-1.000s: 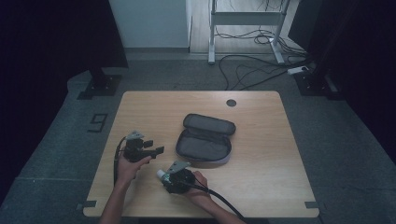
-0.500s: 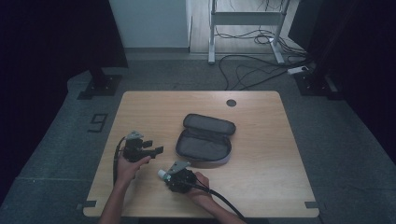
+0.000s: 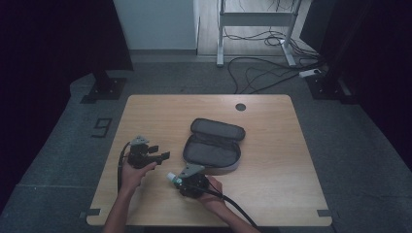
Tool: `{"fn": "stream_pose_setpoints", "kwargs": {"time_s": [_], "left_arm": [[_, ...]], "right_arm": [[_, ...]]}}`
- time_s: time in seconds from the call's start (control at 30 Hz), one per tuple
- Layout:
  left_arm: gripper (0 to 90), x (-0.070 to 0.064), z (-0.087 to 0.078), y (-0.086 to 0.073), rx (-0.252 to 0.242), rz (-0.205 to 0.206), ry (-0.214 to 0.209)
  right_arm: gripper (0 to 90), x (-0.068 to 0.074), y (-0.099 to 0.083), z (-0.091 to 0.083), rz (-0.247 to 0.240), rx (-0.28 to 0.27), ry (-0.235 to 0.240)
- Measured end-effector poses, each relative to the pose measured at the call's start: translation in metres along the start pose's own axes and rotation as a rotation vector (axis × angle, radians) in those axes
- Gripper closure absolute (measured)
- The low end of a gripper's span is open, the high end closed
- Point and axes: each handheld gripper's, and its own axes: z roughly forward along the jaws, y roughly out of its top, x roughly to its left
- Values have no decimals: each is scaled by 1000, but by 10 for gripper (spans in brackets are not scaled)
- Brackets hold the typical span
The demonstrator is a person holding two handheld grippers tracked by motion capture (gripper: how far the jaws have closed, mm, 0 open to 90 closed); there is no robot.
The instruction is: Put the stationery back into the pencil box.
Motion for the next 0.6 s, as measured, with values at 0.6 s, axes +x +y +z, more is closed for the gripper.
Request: {"fn": "stream_pose_setpoints", "kwargs": {"time_s": [0.6], "left_arm": [[321,4,2,-2,0,-22,24]], "right_arm": [[645,-21,3,-22,37,-54,-43]]}}
